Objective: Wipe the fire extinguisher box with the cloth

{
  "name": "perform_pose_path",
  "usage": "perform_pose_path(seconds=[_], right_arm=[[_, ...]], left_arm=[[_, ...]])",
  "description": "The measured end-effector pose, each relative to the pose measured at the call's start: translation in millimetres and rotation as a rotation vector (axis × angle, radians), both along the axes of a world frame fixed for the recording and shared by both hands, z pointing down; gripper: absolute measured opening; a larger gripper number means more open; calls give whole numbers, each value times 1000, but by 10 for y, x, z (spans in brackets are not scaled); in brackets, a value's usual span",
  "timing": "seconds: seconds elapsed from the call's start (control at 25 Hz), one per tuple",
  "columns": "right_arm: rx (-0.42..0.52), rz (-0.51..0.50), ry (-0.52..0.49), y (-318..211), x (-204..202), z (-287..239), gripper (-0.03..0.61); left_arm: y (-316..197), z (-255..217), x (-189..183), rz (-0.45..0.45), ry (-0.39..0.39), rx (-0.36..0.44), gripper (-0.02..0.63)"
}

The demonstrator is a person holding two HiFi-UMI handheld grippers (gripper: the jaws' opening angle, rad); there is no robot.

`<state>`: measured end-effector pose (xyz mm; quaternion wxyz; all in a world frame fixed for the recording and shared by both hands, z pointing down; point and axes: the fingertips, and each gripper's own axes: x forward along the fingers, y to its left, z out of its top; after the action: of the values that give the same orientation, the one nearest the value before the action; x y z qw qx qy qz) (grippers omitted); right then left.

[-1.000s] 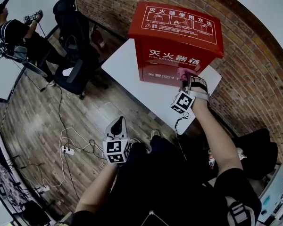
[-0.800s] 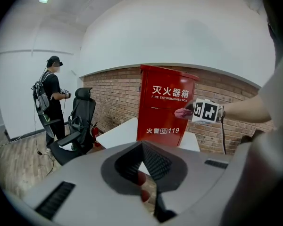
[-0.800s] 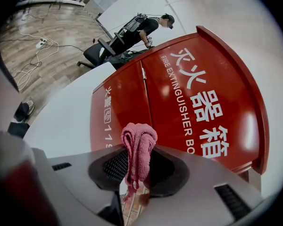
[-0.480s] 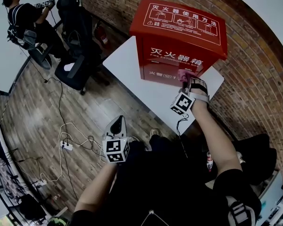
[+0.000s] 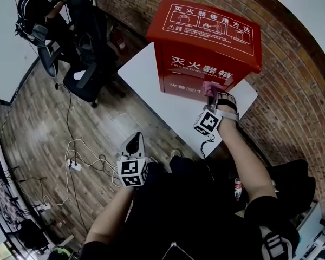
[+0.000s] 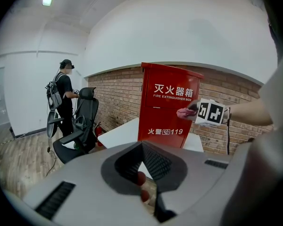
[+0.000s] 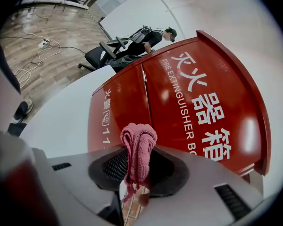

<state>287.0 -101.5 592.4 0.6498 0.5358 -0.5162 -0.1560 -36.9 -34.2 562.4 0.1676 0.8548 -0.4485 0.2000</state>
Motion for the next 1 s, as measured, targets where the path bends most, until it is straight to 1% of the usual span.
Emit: perform_pose_path(seconds=[0.36,0.68,1.0], right_arm=[[-4,-26,-29,-5,-27,150,109],[-36,-33,-65,12,-36,377,109],[-83,-33,-67,42,7,688,109]], left_arm=[[25,34,73,-30,-6,1,28],[48,59,86,-57,-12,1,28],[46,79,63,-76,-17,-5,28]])
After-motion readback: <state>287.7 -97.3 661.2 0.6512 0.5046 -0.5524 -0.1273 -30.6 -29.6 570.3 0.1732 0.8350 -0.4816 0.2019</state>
